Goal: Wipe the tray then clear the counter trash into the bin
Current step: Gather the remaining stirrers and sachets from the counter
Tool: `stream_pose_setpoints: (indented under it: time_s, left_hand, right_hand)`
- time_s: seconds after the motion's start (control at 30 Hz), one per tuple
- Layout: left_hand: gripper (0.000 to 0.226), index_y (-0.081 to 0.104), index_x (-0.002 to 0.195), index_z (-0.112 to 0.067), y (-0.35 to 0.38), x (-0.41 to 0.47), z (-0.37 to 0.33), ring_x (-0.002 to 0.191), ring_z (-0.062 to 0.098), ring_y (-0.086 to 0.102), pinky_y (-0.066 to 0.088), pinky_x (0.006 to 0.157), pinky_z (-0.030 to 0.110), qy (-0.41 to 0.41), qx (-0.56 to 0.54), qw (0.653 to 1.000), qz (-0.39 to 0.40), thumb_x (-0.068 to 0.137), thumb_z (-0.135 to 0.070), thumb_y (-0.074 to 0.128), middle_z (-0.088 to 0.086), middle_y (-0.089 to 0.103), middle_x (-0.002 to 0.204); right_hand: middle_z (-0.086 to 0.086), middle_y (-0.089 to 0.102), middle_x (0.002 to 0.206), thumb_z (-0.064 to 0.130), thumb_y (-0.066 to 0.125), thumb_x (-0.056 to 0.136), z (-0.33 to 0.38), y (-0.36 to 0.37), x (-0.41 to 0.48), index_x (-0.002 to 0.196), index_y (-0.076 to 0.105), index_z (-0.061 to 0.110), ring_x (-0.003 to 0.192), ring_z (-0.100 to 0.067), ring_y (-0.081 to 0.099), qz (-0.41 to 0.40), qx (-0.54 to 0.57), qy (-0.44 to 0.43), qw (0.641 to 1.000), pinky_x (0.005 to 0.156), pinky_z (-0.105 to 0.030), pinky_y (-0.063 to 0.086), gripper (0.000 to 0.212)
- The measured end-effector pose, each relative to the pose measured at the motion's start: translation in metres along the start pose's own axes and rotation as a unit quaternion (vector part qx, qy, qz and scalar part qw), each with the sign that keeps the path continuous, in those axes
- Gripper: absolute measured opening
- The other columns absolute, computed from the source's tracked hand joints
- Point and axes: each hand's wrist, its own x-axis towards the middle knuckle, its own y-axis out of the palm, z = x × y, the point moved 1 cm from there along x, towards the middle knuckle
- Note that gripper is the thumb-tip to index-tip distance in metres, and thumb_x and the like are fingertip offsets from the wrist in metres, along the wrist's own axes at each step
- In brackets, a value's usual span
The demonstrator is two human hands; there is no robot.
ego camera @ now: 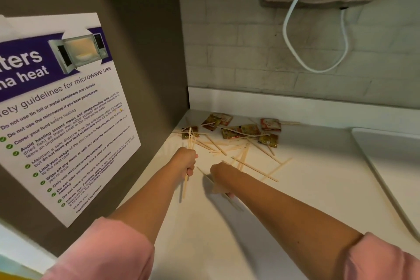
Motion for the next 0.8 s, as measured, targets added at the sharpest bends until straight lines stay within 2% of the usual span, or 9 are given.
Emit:
stream_pose_setpoints:
  time_s: [0.07, 0.13, 0.2, 0.27, 0.33, 0.43, 0.53, 0.63, 0.8]
  left_hand:
    - [0.035, 0.047, 0.126, 0.003, -0.001, 0.002, 0.0, 0.05, 0.012, 0.02, 0.016, 0.036, 0.016, -0.001, -0.002, 1.0, -0.001, 0.097, -0.007, 0.029, 0.003, 0.029, 0.061]
    - [0.031, 0.05, 0.12, -0.001, -0.002, 0.002, 0.001, 0.049, 0.011, 0.021, 0.017, 0.037, 0.017, 0.0, -0.01, 1.0, -0.002, 0.098, -0.009, 0.029, 0.003, 0.03, 0.062]
    - [0.021, 0.049, 0.103, -0.005, -0.003, 0.001, 0.002, 0.05, 0.011, 0.021, 0.018, 0.041, 0.019, 0.0, -0.028, 1.0, 0.006, 0.099, -0.012, 0.03, 0.003, 0.028, 0.061]
    - [0.022, 0.045, 0.087, -0.006, -0.002, 0.002, 0.004, 0.049, 0.01, 0.019, 0.017, 0.039, 0.018, 0.001, -0.054, 0.998, 0.015, 0.101, -0.016, 0.031, 0.002, 0.026, 0.06]
    - [0.028, 0.043, 0.079, -0.008, 0.002, 0.002, 0.004, 0.047, 0.01, 0.018, 0.016, 0.036, 0.016, 0.008, -0.08, 0.996, 0.025, 0.101, -0.021, 0.033, 0.0, 0.025, 0.059]
    - [0.034, 0.044, 0.076, -0.01, 0.012, -0.002, -0.002, 0.043, 0.009, 0.02, 0.017, 0.036, 0.019, 0.031, -0.106, 0.993, 0.04, 0.099, -0.034, 0.041, -0.001, 0.026, 0.058]
    - [0.036, 0.051, 0.075, -0.011, 0.02, -0.004, -0.011, 0.045, 0.009, 0.024, 0.02, 0.041, 0.022, 0.072, -0.086, 0.992, 0.058, 0.095, -0.042, 0.048, 0.001, 0.035, 0.06]
    - [0.032, 0.054, 0.079, -0.011, 0.026, -0.004, -0.019, 0.048, 0.013, 0.036, 0.023, 0.039, 0.022, 0.113, -0.04, 0.991, 0.063, 0.099, -0.03, 0.039, 0.007, 0.047, 0.063]
    - [0.031, 0.046, 0.074, -0.015, 0.023, 0.001, -0.028, 0.051, 0.011, 0.029, 0.023, 0.043, 0.023, 0.102, -0.051, 0.993, 0.026, 0.101, -0.018, 0.032, 0.001, 0.039, 0.065]
  right_hand:
    - [-0.006, 0.048, 0.073, 0.009, 0.056, 0.09, -0.002, 0.002, -0.001, 0.092, 0.051, 0.005, 0.094, -0.03, 0.064, -0.01, 0.026, -0.009, 1.0, 0.049, -0.021, 0.038, 0.007]
    - [-0.005, 0.045, 0.071, 0.008, 0.056, 0.089, -0.007, 0.006, 0.003, 0.101, 0.054, 0.002, 0.084, -0.029, 0.064, -0.009, 0.079, -0.006, 0.997, 0.051, -0.022, 0.044, 0.013]
    - [-0.006, 0.051, 0.071, 0.013, 0.055, 0.09, -0.014, 0.006, 0.007, 0.089, 0.053, 0.002, 0.065, -0.024, 0.063, -0.012, 0.184, 0.009, 0.983, 0.055, -0.023, 0.05, 0.011]
    - [-0.008, 0.055, 0.068, 0.017, 0.05, 0.093, -0.022, 0.003, 0.011, 0.078, 0.051, 0.005, 0.051, -0.016, 0.055, -0.056, 0.264, 0.018, 0.963, 0.051, -0.022, 0.048, 0.02]
    - [-0.007, 0.056, 0.066, 0.015, 0.048, 0.094, -0.026, -0.004, 0.012, 0.076, 0.052, 0.005, 0.051, -0.014, 0.051, -0.102, 0.332, 0.012, 0.938, 0.047, -0.02, 0.043, 0.021]
    - [-0.006, 0.054, 0.064, 0.01, 0.046, 0.093, -0.026, -0.014, 0.015, 0.069, 0.047, 0.011, 0.056, -0.017, 0.048, -0.142, 0.429, -0.021, 0.892, 0.049, -0.024, 0.039, 0.024]
    - [-0.006, 0.054, 0.065, 0.01, 0.046, 0.092, -0.023, -0.021, 0.017, 0.067, 0.048, 0.012, 0.059, -0.019, 0.048, -0.162, 0.439, -0.057, 0.882, 0.05, -0.026, 0.04, 0.026]
    - [-0.003, 0.055, 0.067, 0.012, 0.049, 0.095, -0.025, -0.03, 0.016, 0.072, 0.054, 0.012, 0.06, -0.014, 0.051, -0.145, 0.401, -0.103, 0.899, 0.051, -0.02, 0.043, 0.023]
    - [0.002, 0.057, 0.079, 0.009, 0.052, 0.093, -0.058, -0.053, 0.013, 0.097, 0.062, 0.01, 0.072, -0.011, 0.053, -0.144, 0.31, -0.129, 0.931, 0.064, -0.021, 0.045, 0.01]
